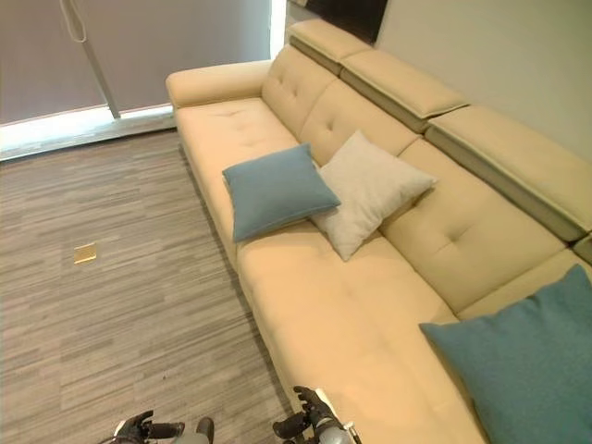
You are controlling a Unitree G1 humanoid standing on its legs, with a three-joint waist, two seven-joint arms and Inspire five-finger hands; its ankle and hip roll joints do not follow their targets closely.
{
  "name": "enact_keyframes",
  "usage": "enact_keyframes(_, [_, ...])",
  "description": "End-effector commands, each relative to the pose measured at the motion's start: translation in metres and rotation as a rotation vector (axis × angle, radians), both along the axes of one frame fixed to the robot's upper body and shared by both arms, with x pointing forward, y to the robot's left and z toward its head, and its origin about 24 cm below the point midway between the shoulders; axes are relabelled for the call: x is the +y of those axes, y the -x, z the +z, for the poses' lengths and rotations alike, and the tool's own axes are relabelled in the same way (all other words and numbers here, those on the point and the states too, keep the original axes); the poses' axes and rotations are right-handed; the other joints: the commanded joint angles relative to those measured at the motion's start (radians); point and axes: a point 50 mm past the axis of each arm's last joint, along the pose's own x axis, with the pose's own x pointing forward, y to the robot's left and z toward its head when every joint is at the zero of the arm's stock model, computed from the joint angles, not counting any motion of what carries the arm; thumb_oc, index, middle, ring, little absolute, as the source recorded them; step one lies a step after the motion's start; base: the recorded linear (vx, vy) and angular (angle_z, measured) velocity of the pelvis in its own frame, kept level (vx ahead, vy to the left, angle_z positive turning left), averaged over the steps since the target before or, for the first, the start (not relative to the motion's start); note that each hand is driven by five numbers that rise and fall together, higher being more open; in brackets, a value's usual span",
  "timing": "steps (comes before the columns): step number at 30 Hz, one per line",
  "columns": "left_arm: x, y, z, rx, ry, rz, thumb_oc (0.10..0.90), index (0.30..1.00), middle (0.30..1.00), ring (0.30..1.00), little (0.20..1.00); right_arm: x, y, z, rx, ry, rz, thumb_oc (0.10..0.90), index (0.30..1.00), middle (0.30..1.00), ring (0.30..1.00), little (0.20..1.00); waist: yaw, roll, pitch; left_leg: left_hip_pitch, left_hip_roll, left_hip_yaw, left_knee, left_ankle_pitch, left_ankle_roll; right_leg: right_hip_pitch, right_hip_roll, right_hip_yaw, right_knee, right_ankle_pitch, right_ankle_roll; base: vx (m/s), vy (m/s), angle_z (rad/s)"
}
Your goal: Pick up all the scattered cushions and arrange them neatly on the sofa.
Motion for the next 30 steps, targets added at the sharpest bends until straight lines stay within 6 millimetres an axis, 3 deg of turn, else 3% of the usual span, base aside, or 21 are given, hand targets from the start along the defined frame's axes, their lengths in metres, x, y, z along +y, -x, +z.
enact_keyframes(1, [-0.043, 0.031, -0.013, 0.106, 0.119, 0.022, 0.800, 0.900, 0.900, 0.900, 0.900, -0.005, 0.023, -0.008, 0.065, 0.032, -0.054, 0.800, 0.900, 0.900, 0.900, 0.900, -0.029, -0.054, 0.010, 0.023, -0.082, 0.107, 0.125, -0.241, 0.107, 0.095, -0.037, -0.029, -0.103, -0.009, 0.051, -0.16, -0.015, 0.25])
enact_keyframes(2, [-0.043, 0.031, -0.013, 0.106, 0.119, 0.022, 0.800, 0.900, 0.900, 0.900, 0.900, -0.005, 0.023, -0.008, 0.065, 0.032, -0.054, 0.800, 0.900, 0.900, 0.900, 0.900, -0.031, -0.054, 0.008, 0.020, -0.082, 0.106, 0.124, -0.239, 0.107, 0.094, -0.037, -0.030, -0.104, -0.008, 0.051, -0.09, 0.027, 0.29])
enact_keyframes(3, [-0.044, 0.040, -0.015, 0.143, 0.121, 0.052, 0.800, 0.900, 0.900, 0.900, 0.900, -0.013, 0.032, -0.010, 0.089, 0.027, -0.139, 0.800, 0.900, 0.900, 0.900, 0.900, -0.053, -0.055, -0.014, 0.115, -0.040, 0.167, 0.116, -0.287, 0.106, 0.097, -0.048, -0.064, -0.115, -0.003, 0.054, -0.04, 0.067, 0.30])
enact_keyframes(5, [-0.045, 0.050, -0.017, 0.188, 0.122, 0.066, 0.800, 0.900, 0.900, 0.900, 0.900, -0.018, 0.039, -0.012, 0.106, 0.022, -0.198, 0.800, 0.900, 0.900, 0.900, 0.900, -0.086, -0.034, -0.045, 0.199, -0.005, 0.223, 0.025, -0.263, 0.098, 0.104, -0.045, -0.099, -0.126, 0.007, 0.061, -0.01, 0.097, 0.56])
enact_keyframes(11, [-0.046, 0.049, -0.016, 0.175, 0.119, 0.051, 0.800, 0.900, 0.900, 0.900, 0.900, -0.015, 0.037, -0.011, 0.087, 0.001, -0.223, 0.800, 0.900, 0.900, 0.900, 0.900, -0.094, -0.010, -0.064, 0.271, -0.044, 0.197, -0.154, -0.220, 0.106, 0.137, -0.032, -0.107, -0.158, 0.039, 0.080, -0.02, 0.136, 0.50])
enact_keyframes(19, [-0.044, 0.042, -0.015, 0.154, 0.101, 0.015, 0.800, 0.900, 0.900, 0.900, 0.900, -0.010, 0.040, -0.012, 0.107, 0.013, -0.190, 0.800, 0.900, 0.900, 0.900, 0.900, -0.082, 0.000, -0.068, 0.278, -0.072, 0.203, -0.170, -0.222, 0.132, 0.145, -0.055, -0.103, -0.173, 0.063, 0.102, -0.05, 0.096, -0.02])
enact_keyframes(20, [-0.060, 0.028, -0.014, 0.284, 0.032, -0.451, 0.800, 0.900, 0.900, 0.900, 0.900, -0.030, 0.058, -0.016, 0.235, 0.021, -0.124, 0.800, 0.900, 0.900, 0.900, 0.900, -0.092, 0.032, -0.103, 0.222, -0.050, 0.309, -0.170, -0.191, 0.114, 0.124, -0.062, -0.182, -0.262, 0.108, 0.131, 0.00, 0.007, 0.11])
enact_keyframes(30, [-0.065, 0.010, -0.011, 0.202, 0.027, -0.460, 0.800, 0.900, 0.900, 0.900, 0.900, -0.025, 0.062, -0.018, 0.244, -0.017, -0.154, 0.800, 0.900, 0.900, 0.900, 0.900, -0.108, 0.048, -0.091, 0.219, -0.051, 0.299, -0.170, -0.201, 0.113, 0.124, -0.060, -0.174, -0.262, 0.100, 0.130, 0.04, -0.015, 0.01])
